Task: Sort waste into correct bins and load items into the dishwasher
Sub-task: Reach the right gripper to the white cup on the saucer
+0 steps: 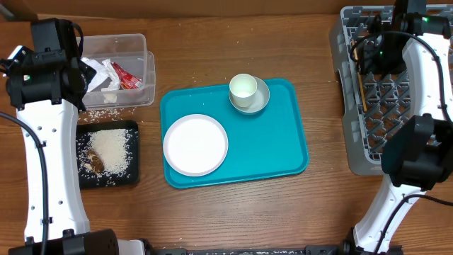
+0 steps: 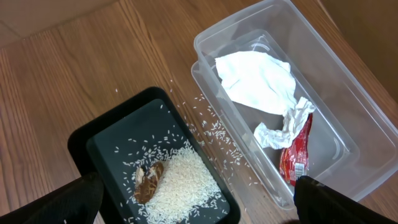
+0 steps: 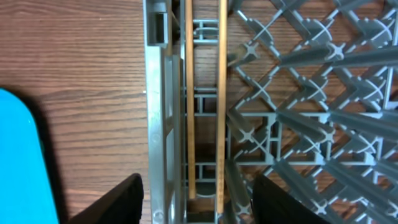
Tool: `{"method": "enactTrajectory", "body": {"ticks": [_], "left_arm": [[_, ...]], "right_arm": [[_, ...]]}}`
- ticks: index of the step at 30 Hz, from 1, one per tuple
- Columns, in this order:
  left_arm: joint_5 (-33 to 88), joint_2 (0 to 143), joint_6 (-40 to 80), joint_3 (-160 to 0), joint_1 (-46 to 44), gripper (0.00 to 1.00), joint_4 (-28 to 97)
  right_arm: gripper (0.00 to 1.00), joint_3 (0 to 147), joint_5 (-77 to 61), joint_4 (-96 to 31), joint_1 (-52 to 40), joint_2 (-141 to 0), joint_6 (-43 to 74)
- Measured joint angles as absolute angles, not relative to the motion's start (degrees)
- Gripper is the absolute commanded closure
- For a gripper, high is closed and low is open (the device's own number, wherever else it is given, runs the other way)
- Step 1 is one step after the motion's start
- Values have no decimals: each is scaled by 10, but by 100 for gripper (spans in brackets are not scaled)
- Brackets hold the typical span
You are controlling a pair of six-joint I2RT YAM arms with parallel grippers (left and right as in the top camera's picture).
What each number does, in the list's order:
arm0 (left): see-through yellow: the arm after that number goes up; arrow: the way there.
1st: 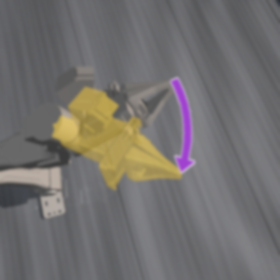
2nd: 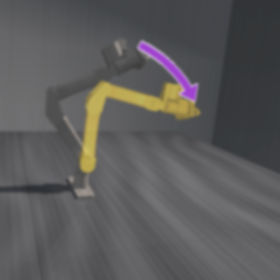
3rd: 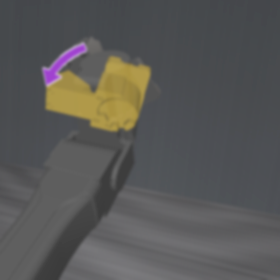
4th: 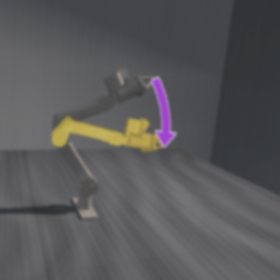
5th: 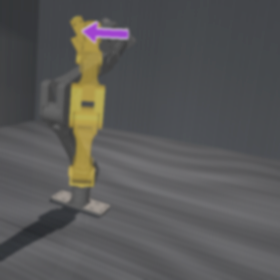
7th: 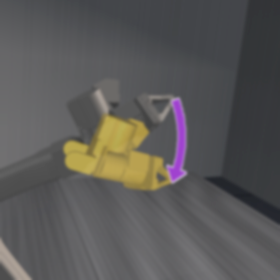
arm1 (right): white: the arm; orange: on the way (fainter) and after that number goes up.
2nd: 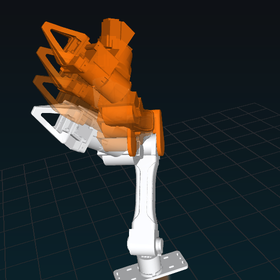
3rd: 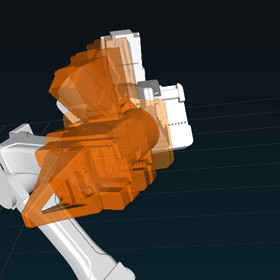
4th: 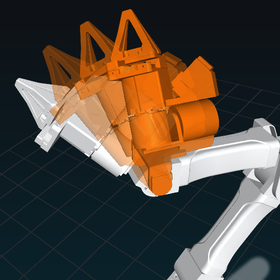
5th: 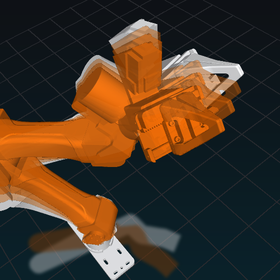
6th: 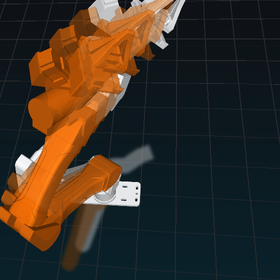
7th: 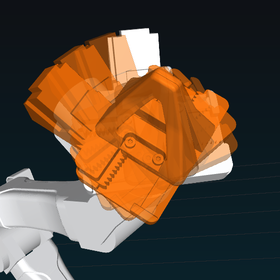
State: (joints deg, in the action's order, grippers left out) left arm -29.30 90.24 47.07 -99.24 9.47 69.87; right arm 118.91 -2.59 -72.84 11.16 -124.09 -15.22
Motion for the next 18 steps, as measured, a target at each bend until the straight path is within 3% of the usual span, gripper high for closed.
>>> {"method": "enactTrajectory", "body": {"ticks": [7, 11, 13, 18], "left_arm": [[-293, 902, 471, -992, 95, 0, 699], [-293, 902, 471, -992, 95, 0, 699], [-293, 902, 471, -992, 95, 0, 699], [-293, 902, 471, -992, 95, 0, 698]], "right_arm": [[41, 1189, -44, -747, 110, -1241, -115], [30, 1189, -124, -768, 103, -1236, -102], [2, 1189, -183, -777, 95, -1228, -98], [0, 1189, -280, -795, 55, -1199, -90]]}}
